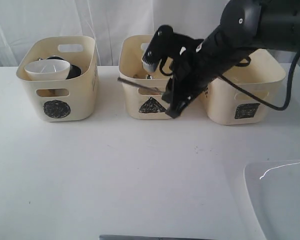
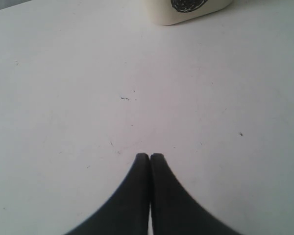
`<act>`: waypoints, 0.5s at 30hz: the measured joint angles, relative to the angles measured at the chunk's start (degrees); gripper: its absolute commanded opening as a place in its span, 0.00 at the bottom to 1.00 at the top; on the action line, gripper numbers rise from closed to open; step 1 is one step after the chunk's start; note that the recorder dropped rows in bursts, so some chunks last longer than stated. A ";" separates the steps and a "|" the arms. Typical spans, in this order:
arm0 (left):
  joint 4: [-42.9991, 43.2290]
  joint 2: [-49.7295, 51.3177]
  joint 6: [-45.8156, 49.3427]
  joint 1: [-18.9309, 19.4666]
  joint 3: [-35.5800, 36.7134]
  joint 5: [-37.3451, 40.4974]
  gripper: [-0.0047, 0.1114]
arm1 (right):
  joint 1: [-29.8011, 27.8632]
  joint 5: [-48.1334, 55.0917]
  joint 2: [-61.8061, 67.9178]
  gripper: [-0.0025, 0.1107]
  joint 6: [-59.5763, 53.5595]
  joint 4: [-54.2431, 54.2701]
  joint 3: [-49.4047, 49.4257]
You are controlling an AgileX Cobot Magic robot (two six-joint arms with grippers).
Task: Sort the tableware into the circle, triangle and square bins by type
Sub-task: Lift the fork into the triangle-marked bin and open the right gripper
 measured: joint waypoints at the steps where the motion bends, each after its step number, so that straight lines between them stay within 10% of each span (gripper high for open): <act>1: 0.00 0.00 0.00 0.00 0.00 0.00 0.04 | 0.00 -2.35 -0.26 0.02 1.29 0.04 0.00; 15: 0.00 0.00 0.00 0.00 0.00 0.00 0.04 | 0.00 -33.81 8.95 0.02 13.17 0.40 -6.54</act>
